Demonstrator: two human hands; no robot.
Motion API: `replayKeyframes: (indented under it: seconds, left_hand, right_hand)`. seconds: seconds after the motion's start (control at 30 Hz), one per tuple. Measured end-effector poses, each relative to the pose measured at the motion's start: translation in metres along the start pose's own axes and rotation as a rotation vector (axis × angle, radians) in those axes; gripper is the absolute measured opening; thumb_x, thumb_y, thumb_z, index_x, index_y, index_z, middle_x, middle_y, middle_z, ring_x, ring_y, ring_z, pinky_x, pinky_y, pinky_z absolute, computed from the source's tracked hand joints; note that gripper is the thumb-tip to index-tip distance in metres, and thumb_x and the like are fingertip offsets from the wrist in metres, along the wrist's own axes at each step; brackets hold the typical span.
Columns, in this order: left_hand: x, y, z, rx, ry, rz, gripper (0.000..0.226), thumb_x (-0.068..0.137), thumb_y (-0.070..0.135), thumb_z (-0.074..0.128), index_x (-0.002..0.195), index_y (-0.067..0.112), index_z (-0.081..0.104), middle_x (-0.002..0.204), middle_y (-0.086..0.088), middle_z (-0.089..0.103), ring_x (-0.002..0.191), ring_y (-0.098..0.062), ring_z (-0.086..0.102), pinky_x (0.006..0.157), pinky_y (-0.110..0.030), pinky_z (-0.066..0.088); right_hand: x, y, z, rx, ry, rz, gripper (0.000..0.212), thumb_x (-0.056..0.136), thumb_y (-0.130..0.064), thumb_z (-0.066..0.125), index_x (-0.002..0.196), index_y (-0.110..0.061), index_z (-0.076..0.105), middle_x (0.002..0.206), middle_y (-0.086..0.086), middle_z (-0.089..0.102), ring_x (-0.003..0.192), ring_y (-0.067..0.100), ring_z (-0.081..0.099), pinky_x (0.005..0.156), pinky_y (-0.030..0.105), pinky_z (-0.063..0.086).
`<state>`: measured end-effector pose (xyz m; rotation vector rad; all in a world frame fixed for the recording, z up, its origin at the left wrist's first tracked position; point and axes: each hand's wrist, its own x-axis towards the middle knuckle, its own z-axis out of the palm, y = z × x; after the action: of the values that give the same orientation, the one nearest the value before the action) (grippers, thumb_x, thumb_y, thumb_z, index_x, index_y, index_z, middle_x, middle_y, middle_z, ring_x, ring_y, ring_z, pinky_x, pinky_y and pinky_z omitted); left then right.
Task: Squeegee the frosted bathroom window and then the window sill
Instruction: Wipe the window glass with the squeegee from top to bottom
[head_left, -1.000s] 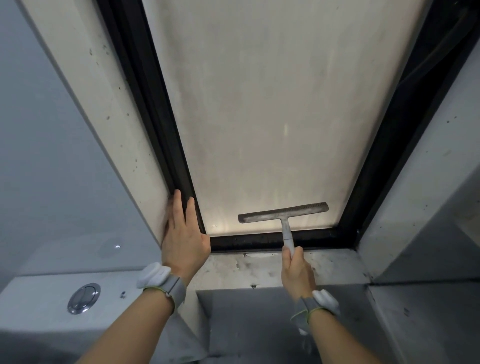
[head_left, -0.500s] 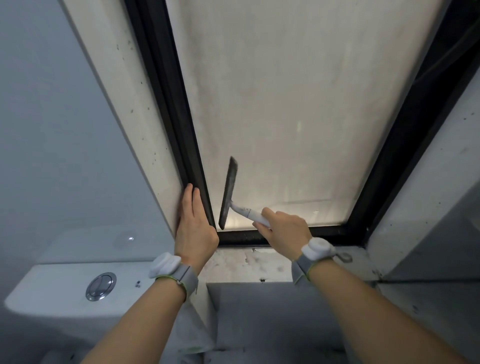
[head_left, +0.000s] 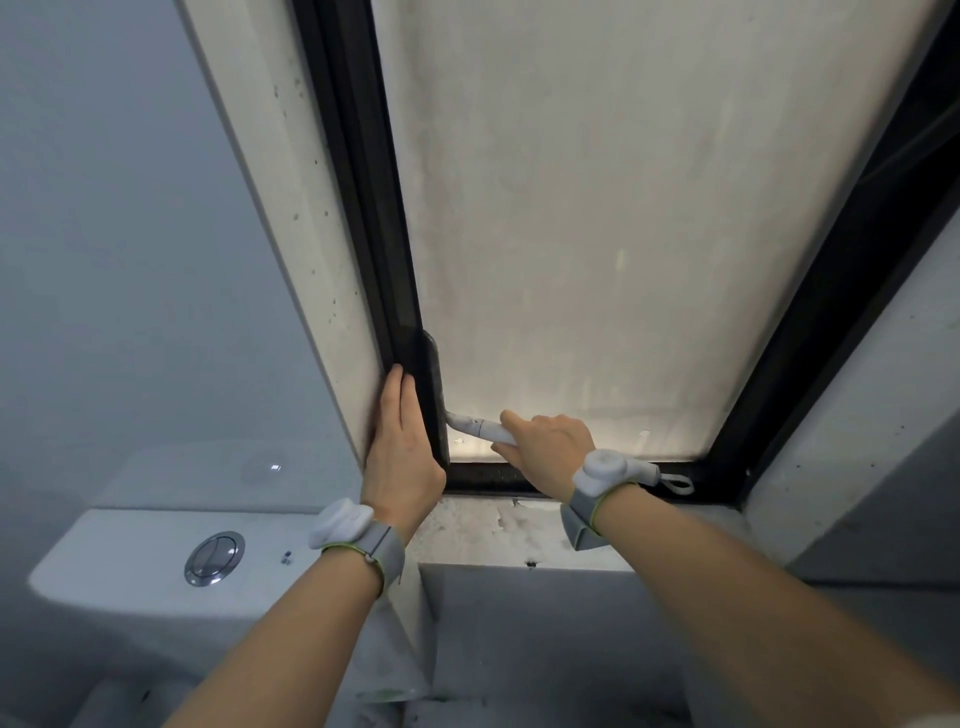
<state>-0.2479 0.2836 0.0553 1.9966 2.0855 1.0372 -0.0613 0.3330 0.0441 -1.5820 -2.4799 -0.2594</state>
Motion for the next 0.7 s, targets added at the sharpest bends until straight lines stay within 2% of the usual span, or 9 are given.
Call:
replayKeyframes:
  seconds: [0.1,0.27,0.37,0.47,0.57,0.7]
  left_hand:
    - [0.0,0.0,0.0,0.003,-0.003,0.001,0.09,0.073,-0.014,0.045,0.156,0.008,0.016,0.165,0.009,0.0,0.149,-0.019,0.022,0.108,-0.021,0.027]
    - [-0.001,-0.002,0.0,0.011,-0.006,0.018,0.087,0.076,-0.012,0.045,0.156,0.008,0.016,0.165,0.008,0.001,0.15,-0.019,0.021,0.11,-0.023,0.027]
    - [0.0,-0.001,0.0,0.011,-0.011,0.016,0.086,0.076,-0.012,0.044,0.155,0.007,0.016,0.165,0.006,0.001,0.149,-0.021,0.023,0.111,-0.027,0.034]
    - [0.0,0.002,-0.001,0.013,-0.021,0.019,0.086,0.077,-0.011,0.044,0.156,0.007,0.016,0.166,0.005,0.0,0.149,-0.023,0.024,0.111,-0.031,0.038]
    - [-0.001,0.002,-0.002,0.01,-0.022,0.013,0.086,0.077,-0.012,0.044,0.156,0.006,0.016,0.166,0.005,0.0,0.149,-0.023,0.024,0.113,-0.032,0.037]
    - [0.0,0.002,-0.003,0.0,-0.029,0.016,0.087,0.076,-0.012,0.044,0.156,0.007,0.016,0.165,0.007,-0.002,0.15,-0.022,0.023,0.115,-0.031,0.036]
  right_hand:
    - [0.0,-0.001,0.005,-0.012,0.002,0.006,0.036,0.099,-0.055,0.04,0.098,-0.019,0.046,0.074,0.006,0.067,0.057,0.033,0.046,0.053,0.032,0.029]
    - [-0.001,-0.009,0.019,0.051,-0.017,0.093,0.044,0.098,-0.057,0.032,0.079,-0.018,0.039,0.067,0.003,0.061,0.051,0.029,0.042,0.052,0.032,0.027]
    - [0.003,-0.006,0.021,0.04,-0.051,0.079,0.043,0.099,-0.057,0.031,0.082,-0.019,0.039,0.073,0.002,0.062,0.055,0.029,0.044,0.051,0.032,0.025]
    - [0.007,-0.002,0.02,0.009,-0.069,0.056,0.045,0.1,-0.059,0.03,0.083,-0.019,0.038,0.064,0.0,0.051,0.049,0.027,0.039,0.048,0.032,0.019]
    - [0.005,-0.004,0.015,-0.061,0.018,0.01,0.041,0.098,-0.056,0.045,0.076,-0.021,0.042,0.048,-0.002,0.039,0.037,0.023,0.03,0.043,0.026,0.015]
    - [-0.002,0.002,0.015,-0.107,0.068,0.046,0.05,0.09,-0.055,0.062,0.064,-0.02,0.037,0.039,0.0,0.041,0.032,0.023,0.027,0.041,0.022,0.022]
